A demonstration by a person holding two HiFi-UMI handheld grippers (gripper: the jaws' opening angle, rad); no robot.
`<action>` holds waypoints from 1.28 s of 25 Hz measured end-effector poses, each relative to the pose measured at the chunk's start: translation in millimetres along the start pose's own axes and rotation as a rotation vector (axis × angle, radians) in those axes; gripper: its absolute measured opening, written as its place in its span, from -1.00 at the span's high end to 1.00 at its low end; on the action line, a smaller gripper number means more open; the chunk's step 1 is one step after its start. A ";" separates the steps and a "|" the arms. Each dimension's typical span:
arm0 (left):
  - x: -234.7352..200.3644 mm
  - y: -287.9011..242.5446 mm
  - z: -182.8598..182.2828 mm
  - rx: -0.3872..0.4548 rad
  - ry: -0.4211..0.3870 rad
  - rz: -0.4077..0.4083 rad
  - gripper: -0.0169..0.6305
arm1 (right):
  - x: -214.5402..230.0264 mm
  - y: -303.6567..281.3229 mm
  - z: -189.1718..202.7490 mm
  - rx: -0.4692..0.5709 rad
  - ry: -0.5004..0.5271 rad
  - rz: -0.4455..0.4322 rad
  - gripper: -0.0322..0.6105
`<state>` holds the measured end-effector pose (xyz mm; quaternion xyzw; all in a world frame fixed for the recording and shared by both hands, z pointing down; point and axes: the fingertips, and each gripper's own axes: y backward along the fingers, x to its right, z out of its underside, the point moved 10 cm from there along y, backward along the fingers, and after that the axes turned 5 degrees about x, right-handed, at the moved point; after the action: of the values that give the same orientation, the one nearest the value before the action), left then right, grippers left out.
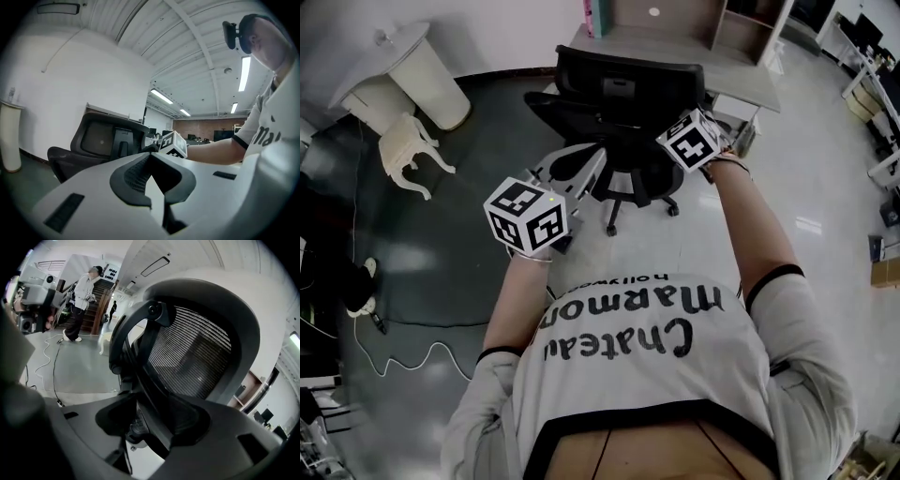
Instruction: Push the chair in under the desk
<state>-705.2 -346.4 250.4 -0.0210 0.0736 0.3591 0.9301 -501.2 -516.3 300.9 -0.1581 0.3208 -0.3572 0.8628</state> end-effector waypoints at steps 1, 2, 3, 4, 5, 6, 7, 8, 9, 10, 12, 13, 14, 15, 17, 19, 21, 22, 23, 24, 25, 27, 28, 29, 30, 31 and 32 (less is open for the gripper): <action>7.0 1.6 1.1 0.005 0.015 -0.002 0.90 | -1.3 -0.5 1.0 0.002 0.002 0.001 0.21; 13.7 3.5 2.0 0.010 0.027 -0.005 0.90 | -2.5 -1.0 1.7 0.002 0.005 0.000 0.21; 20.0 5.9 2.4 0.015 0.032 -0.011 0.90 | -3.3 -1.5 2.1 0.002 0.007 -0.001 0.20; 25.5 8.5 2.3 0.019 0.030 -0.024 0.90 | -3.2 -1.5 2.3 0.002 0.006 0.002 0.20; 30.2 11.3 1.9 0.024 0.024 -0.042 0.90 | -2.3 -1.1 2.2 0.004 0.001 0.008 0.20; 34.0 14.4 1.3 0.031 0.018 -0.066 0.90 | -1.0 -0.6 1.8 0.010 -0.009 0.015 0.20; 37.0 17.8 0.8 0.040 0.018 -0.090 0.90 | -0.1 -0.1 1.3 0.016 -0.021 0.019 0.20; 39.5 21.5 0.6 0.049 0.022 -0.112 0.90 | 0.3 0.1 1.1 0.022 -0.033 0.022 0.20; 41.7 25.5 0.7 0.058 0.030 -0.130 0.90 | 0.4 0.2 1.2 0.027 -0.044 0.026 0.20; 43.8 29.2 1.1 0.063 0.037 -0.143 0.90 | 0.2 0.7 1.6 0.031 -0.057 0.028 0.20; 47.5 35.0 2.3 0.062 0.042 -0.159 0.90 | 0.3 2.7 2.3 0.051 -0.094 0.030 0.20; 49.1 37.2 3.0 0.060 0.042 -0.165 0.90 | 1.3 3.7 2.5 0.072 -0.120 0.033 0.19; 50.5 38.8 3.9 0.058 0.043 -0.172 0.90 | 2.7 4.3 3.1 0.096 -0.149 0.040 0.19; 52.0 39.9 5.3 0.058 0.045 -0.177 0.90 | 3.9 5.5 4.3 0.117 -0.178 0.052 0.19; 56.3 39.6 8.9 0.057 0.049 -0.181 0.90 | 4.5 13.5 6.7 0.135 -0.204 0.086 0.20; 62.4 36.8 12.5 0.046 0.048 -0.173 0.90 | 2.9 24.1 10.6 0.144 -0.211 0.101 0.22; 69.4 32.9 15.5 0.030 0.040 -0.162 0.90 | 1.1 34.9 17.9 0.159 -0.268 0.093 0.23; 72.9 30.7 16.6 0.025 0.037 -0.158 0.90 | 0.3 40.8 22.6 0.163 -0.310 0.084 0.31; 76.1 28.4 17.3 0.023 0.035 -0.154 0.90 | -0.8 46.4 28.1 0.166 -0.354 0.072 0.37; 78.9 26.0 17.8 0.024 0.034 -0.152 0.90 | -2.3 52.0 33.8 0.169 -0.396 0.060 0.36; 81.4 23.7 18.0 0.025 0.033 -0.150 0.90 | -4.3 57.5 39.7 0.175 -0.433 0.049 0.36; 85.9 19.2 18.4 0.029 0.031 -0.149 0.90 | -9.6 67.5 51.3 0.184 -0.496 0.021 0.37; 88.1 17.0 18.9 0.030 0.031 -0.150 0.90 | -12.6 72.9 56.7 0.187 -0.525 0.006 0.37; 90.6 14.7 19.6 0.031 0.032 -0.152 0.90 | -15.5 79.3 61.4 0.191 -0.552 -0.009 0.38; 93.5 12.1 20.4 0.033 0.034 -0.153 0.90 | -18.1 86.5 65.3 0.197 -0.576 -0.021 0.40; 96.7 9.5 21.2 0.033 0.033 -0.155 0.90 | -20.3 94.2 68.4 0.206 -0.596 -0.032 0.41; 99.8 7.0 21.9 0.034 0.029 -0.159 0.90 | -22.6 101.9 70.4 0.217 -0.613 -0.043 0.42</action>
<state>-634.3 -272.8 256.9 -0.0161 0.0911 0.2824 0.9548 -414.0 -426.3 312.1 -0.1723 0.0029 -0.3435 0.9232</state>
